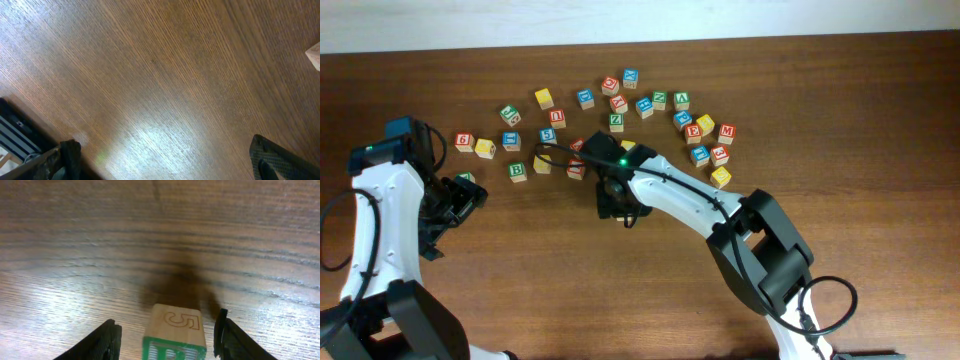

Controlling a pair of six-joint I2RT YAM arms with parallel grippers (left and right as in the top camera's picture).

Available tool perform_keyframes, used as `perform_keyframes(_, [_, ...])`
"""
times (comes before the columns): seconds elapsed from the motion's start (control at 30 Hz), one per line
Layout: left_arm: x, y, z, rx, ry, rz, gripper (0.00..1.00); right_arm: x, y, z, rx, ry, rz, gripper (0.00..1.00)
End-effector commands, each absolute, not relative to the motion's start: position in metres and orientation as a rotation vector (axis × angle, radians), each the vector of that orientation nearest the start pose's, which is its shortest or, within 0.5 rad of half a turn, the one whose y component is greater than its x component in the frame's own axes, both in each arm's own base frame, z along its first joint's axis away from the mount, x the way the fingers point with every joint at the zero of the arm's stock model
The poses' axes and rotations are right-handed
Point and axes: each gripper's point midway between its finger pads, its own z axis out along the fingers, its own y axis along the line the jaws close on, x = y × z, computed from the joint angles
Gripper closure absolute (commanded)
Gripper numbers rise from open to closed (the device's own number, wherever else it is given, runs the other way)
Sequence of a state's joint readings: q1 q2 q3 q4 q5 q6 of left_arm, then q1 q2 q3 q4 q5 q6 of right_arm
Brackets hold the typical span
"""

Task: Spell out RSS
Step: 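Carry the green R block to the open table center and release, then grasp a yellow S block from the cluster with the right gripper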

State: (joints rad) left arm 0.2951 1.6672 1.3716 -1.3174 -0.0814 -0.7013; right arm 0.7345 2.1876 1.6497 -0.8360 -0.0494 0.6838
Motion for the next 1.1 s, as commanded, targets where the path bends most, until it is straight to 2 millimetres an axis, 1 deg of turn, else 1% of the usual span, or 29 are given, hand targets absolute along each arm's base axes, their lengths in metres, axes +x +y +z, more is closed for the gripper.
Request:
perform_keyframes(0.0, [0.270, 0.098, 0.117, -1.533, 2.770, 0.143, 0.01, 0.372, 0.309, 0.069, -0.073, 2.897, 0.315, 0.47])
perform_keyframes(0.03, [0.270, 0.098, 0.117, -1.533, 2.770, 0.143, 0.01, 0.382, 0.298, 0.094, -0.076, 2.866, 0.328, 0.47])
perform_keyframes(0.07, [0.270, 0.098, 0.117, -1.533, 2.770, 0.144, 0.01, 0.390, 0.283, 0.122, -0.099, 2.832, 0.329, 0.46])
perform_keyframes(0.1, [0.270, 0.098, 0.117, -1.533, 2.770, 0.143, 0.01, 0.395, 0.266, 0.145, -0.101, 2.811, 0.320, 0.46])
perform_keyframes(0.13, [0.270, 0.098, 0.117, -1.533, 2.770, 0.144, 0.01, 0.399, 0.235, 0.165, -0.078, 2.794, 0.260, 0.42])
perform_keyframes(0.17, [0.270, 0.098, 0.117, -1.533, 2.770, 0.143, 0.01, 0.401, 0.206, 0.172, -0.108, 2.792, 0.172, 0.38])
perform_keyframes(0.2, [0.270, 0.098, 0.117, -1.533, 2.770, 0.143, 0.01, 0.401, 0.185, 0.171, -0.204, 2.812, 0.109, 0.34])
perform_keyframes(0.23, [0.270, 0.098, 0.117, -1.533, 2.770, 0.143, 0.01, 0.397, 0.162, 0.163, -0.358, 2.850, 0.041, 0.34])
perform_keyframes(0.27, [0.270, 0.098, 0.117, -1.533, 2.770, 0.143, 0.01, 0.392, 0.143, 0.150, -0.451, 2.890, -0.001, 0.34])
perform_keyframes(0.3, [0.270, 0.098, 0.117, -1.533, 2.770, 0.143, 0.01, 0.389, 0.128, 0.135, -0.456, 2.928, -0.021, 0.34])
perform_keyframes(0.33, [0.270, 0.098, 0.117, -1.533, 2.770, 0.144, 0.01, 0.387, 0.118, 0.120, -0.431, 2.956, -0.030, 0.34])
perform_keyframes(0.37, [0.270, 0.098, 0.117, -1.533, 2.770, 0.143, 0.01, 0.385, 0.110, 0.102, -0.410, 2.978, -0.036, 0.34])
perform_keyframes(0.47, [0.270, 0.098, 0.117, -1.533, 2.770, 0.144, 0.01, 0.377, 0.106, 0.057, -0.457, 2.980, -0.044, 0.34])
perform_keyframes(0.5, [0.270, 0.098, 0.117, -1.533, 2.770, 0.143, 0.01, 0.377, 0.106, 0.048, -0.469, 2.970, -0.043, 0.34])
perform_keyframes(0.57, [0.270, 0.098, 0.117, -1.533, 2.770, 0.144, 0.01, 0.378, 0.106, 0.032, -0.465, 2.947, -0.038, 0.34])
perform_keyframes(0.7, [0.270, 0.098, 0.117, -1.533, 2.770, 0.143, 0.01, 0.387, 0.105, 0.014, -0.462, 2.938, -0.065, 0.34])
perform_keyframes(0.73, [0.270, 0.098, 0.117, -1.533, 2.770, 0.143, 0.01, 0.388, 0.106, 0.010, -0.470, 2.940, -0.065, 0.35])
perform_keyframes(0.8, [0.270, 0.098, 0.117, -1.533, 2.770, 0.143, 0.01, 0.388, 0.106, 0.006, -0.474, 2.947, -0.066, 0.44])
perform_keyframes(0.83, [0.270, 0.098, 0.117, -1.533, 2.770, 0.144, 0.01, 0.388, 0.106, 0.006, -0.473, 2.947, -0.067, 0.45])
perform_keyframes(0.9, [0.270, 0.098, 0.117, -1.533, 2.770, 0.144, 0.01, 0.388, 0.106, 0.006, -0.473, 2.947, -0.067, 0.53])
perform_keyframes(0.93, [0.270, 0.098, 0.117, -1.533, 2.770, 0.143, 0.01, 0.388, 0.106, 0.006, -0.467, 2.948, -0.066, 0.60])
perform_keyframes(0.97, [0.270, 0.098, 0.117, -1.533, 2.770, 0.143, 0.01, 0.388, 0.106, 0.006, -0.458, 2.949, -0.066, 0.64])
perform_keyframes(1.07, [0.270, 0.098, 0.117, -1.533, 2.770, 0.143, 0.01, 0.389, 0.106, 0.007, -0.360, 2.958, -0.056, 0.68])
